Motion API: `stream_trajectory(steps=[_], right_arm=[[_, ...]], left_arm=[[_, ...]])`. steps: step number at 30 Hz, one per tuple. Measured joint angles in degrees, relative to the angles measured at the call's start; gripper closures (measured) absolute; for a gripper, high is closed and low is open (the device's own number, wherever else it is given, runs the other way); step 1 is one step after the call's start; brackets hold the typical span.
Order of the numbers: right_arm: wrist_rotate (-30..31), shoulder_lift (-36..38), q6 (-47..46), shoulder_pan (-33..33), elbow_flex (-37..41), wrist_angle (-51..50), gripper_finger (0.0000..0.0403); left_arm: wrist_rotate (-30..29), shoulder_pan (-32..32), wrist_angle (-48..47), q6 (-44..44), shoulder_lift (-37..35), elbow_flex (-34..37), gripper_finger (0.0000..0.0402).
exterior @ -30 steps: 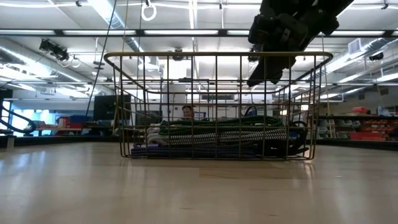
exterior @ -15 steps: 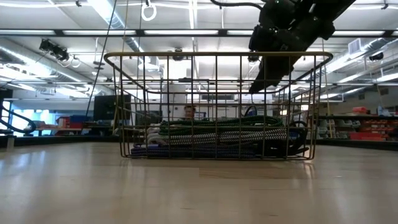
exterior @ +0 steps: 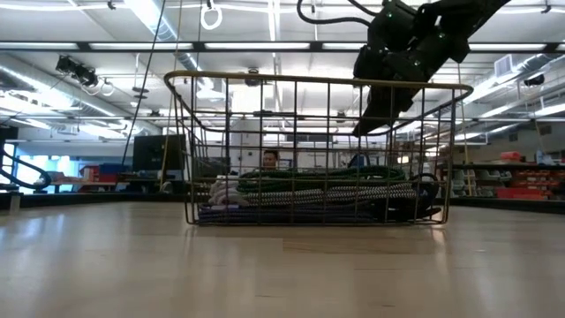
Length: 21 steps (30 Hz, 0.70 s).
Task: Pick and place USB-C Cables
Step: Adjust the wire basket
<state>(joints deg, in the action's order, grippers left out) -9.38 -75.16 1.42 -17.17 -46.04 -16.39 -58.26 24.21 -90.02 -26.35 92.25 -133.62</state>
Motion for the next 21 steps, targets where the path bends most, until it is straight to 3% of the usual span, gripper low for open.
stream_trajectory(steps=[10, 21], right_arm=[[0.30, 1.39, -3.85, 5.87, 0.06, 1.49, 0.0403], [0.28, 12.59, -3.37, 9.97, -9.07, 1.60, 0.0403]], left_arm=[[0.02, 0.00, 0.00, 0.00, 0.00, 0.00, 0.0397], [0.02, 0.00, 0.00, 0.04, 0.00, 0.00, 0.0397]])
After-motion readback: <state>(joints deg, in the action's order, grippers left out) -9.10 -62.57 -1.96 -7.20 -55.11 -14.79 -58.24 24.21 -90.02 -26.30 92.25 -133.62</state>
